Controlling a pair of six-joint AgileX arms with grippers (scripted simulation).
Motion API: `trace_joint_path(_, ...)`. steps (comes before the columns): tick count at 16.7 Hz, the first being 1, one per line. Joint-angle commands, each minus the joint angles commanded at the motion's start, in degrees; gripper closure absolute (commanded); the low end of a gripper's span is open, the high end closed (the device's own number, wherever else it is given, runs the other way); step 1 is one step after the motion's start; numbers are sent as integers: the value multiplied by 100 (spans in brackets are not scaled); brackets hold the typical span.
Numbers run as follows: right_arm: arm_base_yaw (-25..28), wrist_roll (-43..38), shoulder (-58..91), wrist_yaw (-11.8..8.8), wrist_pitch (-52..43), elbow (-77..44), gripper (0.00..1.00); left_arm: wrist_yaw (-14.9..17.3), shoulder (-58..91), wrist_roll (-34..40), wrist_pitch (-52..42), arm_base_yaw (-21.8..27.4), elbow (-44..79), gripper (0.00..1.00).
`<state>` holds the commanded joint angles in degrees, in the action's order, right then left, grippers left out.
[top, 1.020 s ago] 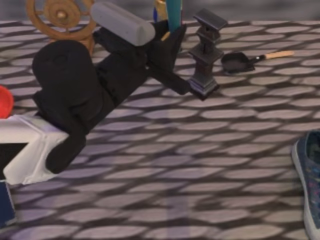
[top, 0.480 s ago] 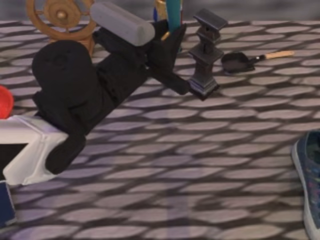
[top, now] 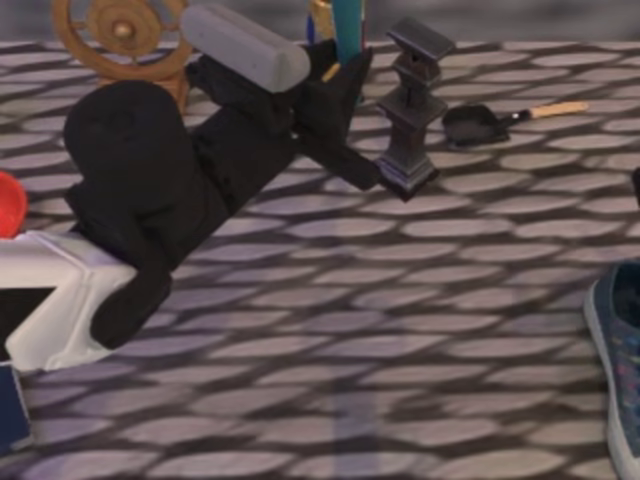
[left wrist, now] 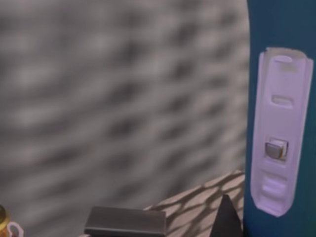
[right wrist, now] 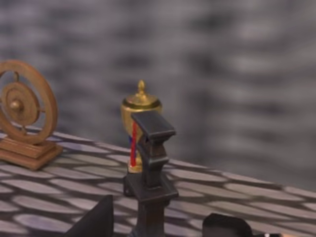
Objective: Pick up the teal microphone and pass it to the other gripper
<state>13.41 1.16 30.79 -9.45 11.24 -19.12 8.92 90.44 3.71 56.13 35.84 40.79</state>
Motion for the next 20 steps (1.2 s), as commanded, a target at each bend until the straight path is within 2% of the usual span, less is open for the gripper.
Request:
trace_joint_path(6,1043,143,2648,-733,1005,-1620,0,0,0,0,0,0,0,100)
trace_joint_path(10,1498,221,3703,-1052,1375,-2258,0,0,0,0,0,0,0,100)
trace_joint_path(13,1604,238,3953,-1126,1445,-2392,0,0,0,0,0,0,0,100)
trace_joint_path(20,1661,232,4163,-1056,1492,-2582,0,0,0,0,0,0,0,100)
